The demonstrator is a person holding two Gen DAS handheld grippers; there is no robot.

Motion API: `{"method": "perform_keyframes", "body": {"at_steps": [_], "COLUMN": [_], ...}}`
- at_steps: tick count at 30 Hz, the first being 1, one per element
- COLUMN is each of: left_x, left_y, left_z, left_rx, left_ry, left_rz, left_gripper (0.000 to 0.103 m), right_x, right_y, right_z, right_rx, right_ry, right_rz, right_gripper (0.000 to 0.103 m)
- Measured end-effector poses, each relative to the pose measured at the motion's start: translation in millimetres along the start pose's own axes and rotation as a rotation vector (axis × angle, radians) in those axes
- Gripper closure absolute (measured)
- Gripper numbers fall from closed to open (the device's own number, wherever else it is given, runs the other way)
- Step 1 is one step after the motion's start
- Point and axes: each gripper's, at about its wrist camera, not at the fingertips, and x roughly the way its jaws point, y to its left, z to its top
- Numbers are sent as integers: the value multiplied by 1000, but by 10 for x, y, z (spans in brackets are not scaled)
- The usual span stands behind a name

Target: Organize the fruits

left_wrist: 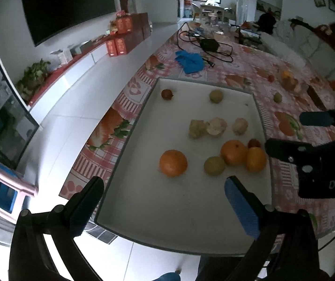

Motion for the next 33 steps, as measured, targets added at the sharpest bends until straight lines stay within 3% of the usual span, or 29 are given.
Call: {"method": "perform_keyframes", "body": {"at_steps": [11,13,33], "left_x": [-58,-65,-36], "left_y": [-107,-124,-229], "left_z": [-5,-9,-42], "left_rx": [32,39,59], "left_ry": [-7,-7,14], "left_rz": [12,14,7], "left_gripper": [0,0,0], "right_x": [-93,-104,-98], "right_y": [48,62,104], "right_z": [-43,-50,-99], "right_rx": [-12,-19,-40], "right_ry": [-8,-8,-7], "right_rz": [-10,-12,8], "right_gripper": [10,0,0]}}
